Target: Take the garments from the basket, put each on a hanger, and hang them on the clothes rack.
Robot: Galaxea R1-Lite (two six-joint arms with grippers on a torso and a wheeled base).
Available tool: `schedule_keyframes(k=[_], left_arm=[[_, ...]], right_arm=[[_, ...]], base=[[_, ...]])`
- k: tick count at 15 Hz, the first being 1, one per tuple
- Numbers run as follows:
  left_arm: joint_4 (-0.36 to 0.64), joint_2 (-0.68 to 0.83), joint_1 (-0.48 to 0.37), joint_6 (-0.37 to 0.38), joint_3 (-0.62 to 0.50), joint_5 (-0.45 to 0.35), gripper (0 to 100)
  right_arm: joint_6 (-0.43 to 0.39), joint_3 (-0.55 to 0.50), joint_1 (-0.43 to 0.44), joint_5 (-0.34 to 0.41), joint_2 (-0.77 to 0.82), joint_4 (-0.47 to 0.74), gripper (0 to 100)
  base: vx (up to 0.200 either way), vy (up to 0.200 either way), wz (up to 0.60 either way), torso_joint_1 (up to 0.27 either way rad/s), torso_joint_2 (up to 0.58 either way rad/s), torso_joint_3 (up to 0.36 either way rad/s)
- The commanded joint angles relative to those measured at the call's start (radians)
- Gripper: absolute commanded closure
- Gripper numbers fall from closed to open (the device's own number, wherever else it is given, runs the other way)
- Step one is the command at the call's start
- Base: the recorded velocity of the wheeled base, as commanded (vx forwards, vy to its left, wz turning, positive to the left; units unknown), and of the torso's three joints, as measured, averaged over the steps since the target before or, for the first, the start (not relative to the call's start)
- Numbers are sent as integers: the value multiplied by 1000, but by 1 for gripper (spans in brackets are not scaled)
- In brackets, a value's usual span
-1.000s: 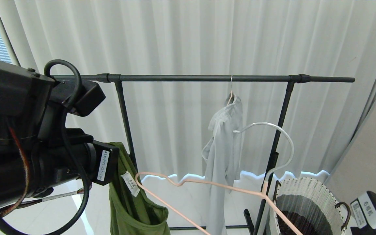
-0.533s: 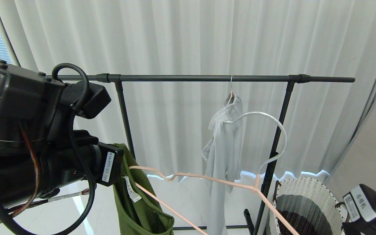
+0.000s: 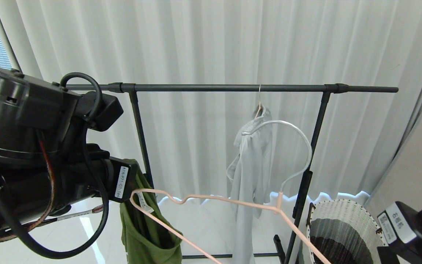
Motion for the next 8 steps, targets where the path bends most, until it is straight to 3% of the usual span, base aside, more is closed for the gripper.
schedule_keyframes(k=[1, 5, 8], left_arm=[[0, -5, -3, 0, -3, 0, 100], [0, -3, -29, 0, -6, 0, 100], [0, -2, -42, 0, -7, 0, 100]], right_arm=[[0, 1, -31, 0, 32, -2, 100], [0, 1, -60, 6, 86, -116, 100], [0, 0, -54, 8, 95, -117, 100]], base=[[0, 0, 0, 0, 0, 0], [0, 0, 0, 0, 0, 0], [0, 0, 0, 0, 0, 0]])
